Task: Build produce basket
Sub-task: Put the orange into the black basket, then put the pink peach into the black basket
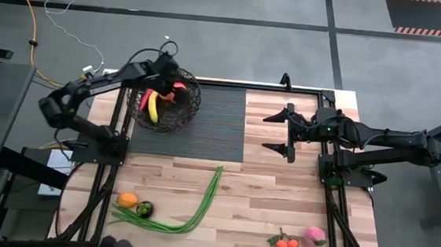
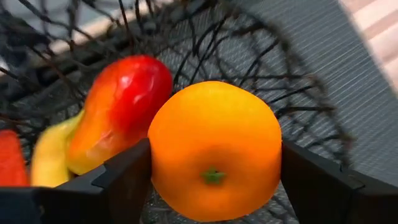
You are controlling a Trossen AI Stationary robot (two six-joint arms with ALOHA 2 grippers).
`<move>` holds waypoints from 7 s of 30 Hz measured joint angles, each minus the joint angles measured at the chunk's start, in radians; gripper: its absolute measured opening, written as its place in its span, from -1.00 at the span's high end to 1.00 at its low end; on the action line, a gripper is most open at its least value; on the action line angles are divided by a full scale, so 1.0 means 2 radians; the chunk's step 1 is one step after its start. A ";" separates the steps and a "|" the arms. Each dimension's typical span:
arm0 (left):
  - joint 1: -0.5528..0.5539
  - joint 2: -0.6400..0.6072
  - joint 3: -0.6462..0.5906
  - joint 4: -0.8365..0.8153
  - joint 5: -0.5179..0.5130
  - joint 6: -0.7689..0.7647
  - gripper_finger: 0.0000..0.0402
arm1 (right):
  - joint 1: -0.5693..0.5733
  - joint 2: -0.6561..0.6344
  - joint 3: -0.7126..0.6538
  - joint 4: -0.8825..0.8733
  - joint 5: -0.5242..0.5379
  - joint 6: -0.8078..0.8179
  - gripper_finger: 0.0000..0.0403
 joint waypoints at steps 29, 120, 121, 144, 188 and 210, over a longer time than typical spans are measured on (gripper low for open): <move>0.004 0.095 0.000 0.036 -0.037 0.050 -0.50 | -0.002 0.000 0.000 -0.002 0.012 0.013 -0.97; -0.398 -0.324 -0.199 0.441 -0.101 0.033 -0.98 | -0.002 0.001 0.000 0.096 -0.034 0.181 -0.97; -0.398 -0.324 -0.199 0.441 -0.101 0.033 -0.98 | -0.002 0.001 0.000 0.097 -0.029 0.181 -0.97; -0.398 -0.324 -0.199 0.439 -0.106 0.029 -0.98 | 0.137 0.057 0.090 -0.323 -0.047 0.393 -0.97; -0.398 -0.324 -0.199 0.437 -0.112 0.029 -0.98 | 0.483 0.432 0.076 -0.309 -0.246 0.796 -0.91; -0.398 -0.324 -0.199 0.440 -0.116 0.022 -0.98 | 0.433 0.365 0.170 -0.400 -0.119 0.574 -0.73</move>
